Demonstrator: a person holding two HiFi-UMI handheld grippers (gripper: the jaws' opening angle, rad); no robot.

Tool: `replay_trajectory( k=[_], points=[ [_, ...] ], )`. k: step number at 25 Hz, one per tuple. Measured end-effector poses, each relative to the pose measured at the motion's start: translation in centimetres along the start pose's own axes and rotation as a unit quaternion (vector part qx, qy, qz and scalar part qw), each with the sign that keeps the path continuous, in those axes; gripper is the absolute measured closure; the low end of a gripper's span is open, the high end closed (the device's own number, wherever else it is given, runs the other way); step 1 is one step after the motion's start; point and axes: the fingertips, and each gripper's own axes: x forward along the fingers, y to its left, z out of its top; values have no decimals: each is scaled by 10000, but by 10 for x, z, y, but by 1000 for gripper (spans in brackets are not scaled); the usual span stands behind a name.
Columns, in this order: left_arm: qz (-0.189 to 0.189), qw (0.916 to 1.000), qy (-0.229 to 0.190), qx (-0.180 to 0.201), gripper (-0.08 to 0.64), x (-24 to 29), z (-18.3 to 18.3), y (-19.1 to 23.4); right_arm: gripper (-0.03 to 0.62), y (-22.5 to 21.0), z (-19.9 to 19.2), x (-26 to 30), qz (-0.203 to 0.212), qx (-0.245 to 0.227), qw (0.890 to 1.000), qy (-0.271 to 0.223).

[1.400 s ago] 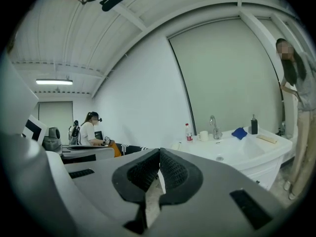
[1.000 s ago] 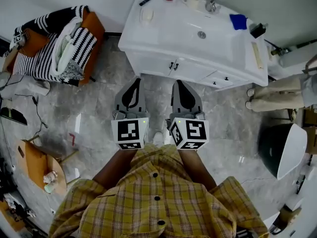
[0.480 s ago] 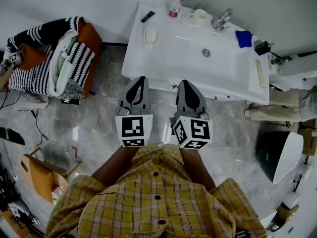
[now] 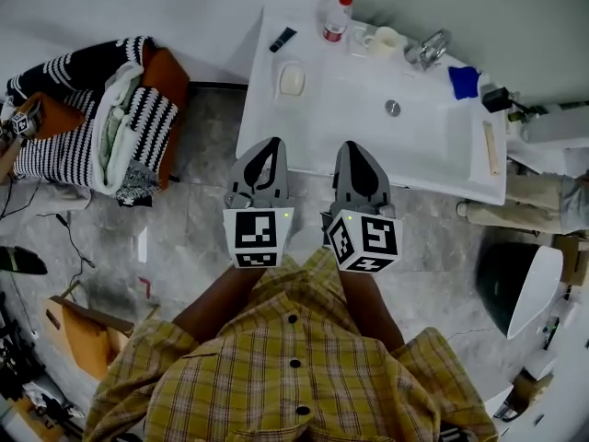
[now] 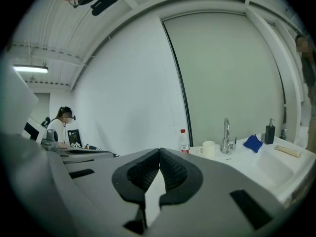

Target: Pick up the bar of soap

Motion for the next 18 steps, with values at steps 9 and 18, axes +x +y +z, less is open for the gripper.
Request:
replay_trajectory(
  k=[9,18],
  points=[
    [-37,9997,218,-126,548,44,2,15,572,-7,8,46,71,-37,9999,119],
    [110,9978,635,-135,512,109,-12,21,572,-38,5,87,151,-11,9993,340]
  ],
)
